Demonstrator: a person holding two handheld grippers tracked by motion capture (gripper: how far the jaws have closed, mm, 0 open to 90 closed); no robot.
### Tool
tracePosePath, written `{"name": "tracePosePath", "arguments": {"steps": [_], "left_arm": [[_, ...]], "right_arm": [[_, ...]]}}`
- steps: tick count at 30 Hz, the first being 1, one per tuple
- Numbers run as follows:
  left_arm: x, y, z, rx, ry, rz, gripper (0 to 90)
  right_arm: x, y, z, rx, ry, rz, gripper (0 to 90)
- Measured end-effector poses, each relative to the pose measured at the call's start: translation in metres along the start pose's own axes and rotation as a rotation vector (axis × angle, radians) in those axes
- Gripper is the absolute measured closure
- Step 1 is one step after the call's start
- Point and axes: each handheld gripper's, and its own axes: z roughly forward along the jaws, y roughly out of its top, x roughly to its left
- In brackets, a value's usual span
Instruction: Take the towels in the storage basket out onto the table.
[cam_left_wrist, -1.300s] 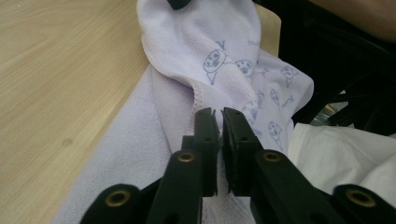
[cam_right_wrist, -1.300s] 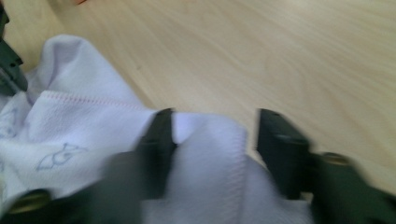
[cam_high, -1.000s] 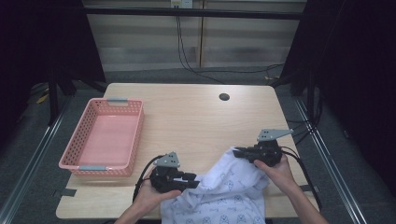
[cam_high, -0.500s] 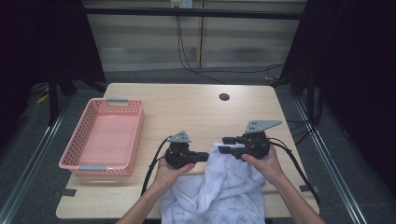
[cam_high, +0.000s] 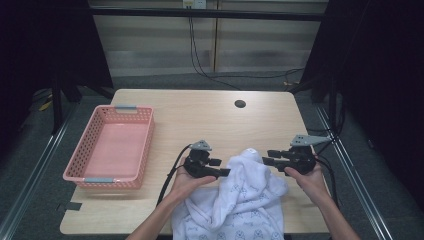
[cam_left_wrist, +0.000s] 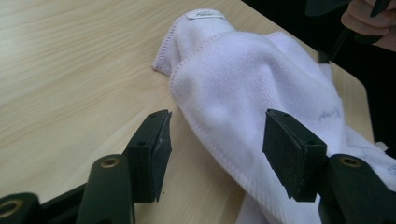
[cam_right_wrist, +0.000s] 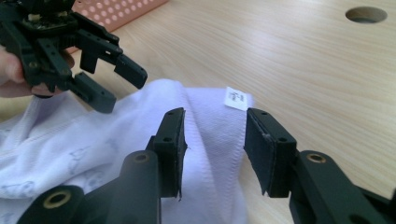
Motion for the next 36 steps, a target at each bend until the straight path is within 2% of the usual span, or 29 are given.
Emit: {"name": "tracePosePath", "arguments": {"steps": [1, 2, 3, 4, 5, 6, 9, 11, 13, 15, 16, 18, 19, 21, 24, 27, 29, 30, 31, 33, 34, 35, 36], "left_arm": [[-0.001, 0.000, 0.005, 0.007, -0.027, 0.012, 51.9], [-0.003, 0.000, 0.005, -0.014, -0.029, 0.035, 67.9], [-0.005, 0.001, 0.003, -0.044, -0.022, 0.037, 80.3], [-0.006, 0.002, 0.000, -0.059, -0.030, 0.036, 84.3], [-0.009, 0.004, -0.007, -0.077, -0.026, 0.045, 84.2], [-0.012, 0.006, -0.016, -0.091, -0.005, 0.059, 84.4], [-0.011, 0.010, -0.044, -0.143, 0.016, 0.069, 85.7], [-0.007, 0.009, -0.065, -0.158, 0.071, 0.064, 86.0], [-0.003, 0.005, -0.080, -0.166, 0.158, 0.062, 86.1], [0.001, 0.001, -0.092, -0.157, 0.220, 0.055, 86.3], [0.004, -0.002, -0.100, -0.154, 0.272, 0.040, 86.3], [0.009, -0.009, -0.114, -0.175, 0.264, 0.018, 86.3], [0.011, -0.011, -0.120, -0.182, 0.283, 0.012, 86.3], [0.016, -0.017, -0.129, -0.223, 0.238, -0.021, 86.3], [0.019, -0.024, -0.140, -0.255, 0.242, -0.049, 86.3], [0.014, -0.024, -0.151, -0.286, 0.268, -0.047, 86.3], [0.013, -0.024, -0.157, -0.284, 0.309, -0.052, 86.3], [0.014, -0.024, -0.161, -0.295, 0.329, -0.058, 86.3], [0.016, -0.024, -0.164, -0.305, 0.323, -0.068, 86.2], [0.021, -0.026, -0.168, -0.309, 0.354, -0.090, 86.1], [0.024, -0.027, -0.169, -0.313, 0.350, -0.101, 86.1], [0.026, -0.028, -0.170, -0.325, 0.327, -0.122, 86.0], [0.027, -0.029, -0.170, -0.320, 0.327, -0.115, 86.0]], "right_arm": [[-0.002, -0.001, 0.001, 0.003, -0.004, 0.002, 58.7], [-0.004, -0.001, 0.002, 0.001, -0.010, 0.003, 58.6], [-0.004, -0.001, 0.003, 0.001, -0.014, 0.004, 58.5], [-0.005, -0.001, 0.003, -0.002, -0.016, 0.008, 58.3], [-0.005, -0.001, 0.002, -0.007, -0.016, 0.010, 57.9], [-0.005, -0.001, 0.001, -0.012, -0.016, 0.008, 57.6], [-0.005, -0.002, -0.002, -0.024, -0.021, 0.013, 57.1], [-0.005, -0.002, -0.001, -0.023, -0.020, 0.015, 57.1], [-0.004, -0.001, 0.002, -0.018, -0.019, 0.010, 57.2], [-0.003, 0.000, 0.005, -0.012, -0.020, 0.006, 57.3], [-0.003, 0.000, 0.007, -0.010, -0.019, 0.007, 57.3], [-0.004, 0.001, 0.010, -0.005, -0.022, 0.009, 57.2], [-0.005, 0.001, 0.011, 0.001, -0.023, 0.010, 57.2], [-0.007, 0.001, 0.014, 0.008, -0.026, 0.010, 57.2], [-0.009, 0.002, 0.019, 0.013, -0.025, 0.011, 57.1], [-0.013, 0.005, 0.029, 0.024, -0.019, 0.010, 56.0], [-0.013, 0.008, 0.037, 0.035, -0.018, 0.000, 56.0], [-0.013, 0.010, 0.041, 0.040, -0.017, -0.005, 56.0], [-0.012, 0.011, 0.047, 0.042, -0.010, -0.004, 56.0], [-0.012, 0.012, 0.055, 0.059, -0.002, -0.011, 56.0], [-0.013, 0.013, 0.060, 0.066, 0.001, -0.019, 55.7], [-0.013, 0.013, 0.063, 0.071, 0.003, -0.016, 55.4], [-0.014, 0.013, 0.069, 0.078, -0.005, -0.015, 55.0]]}}
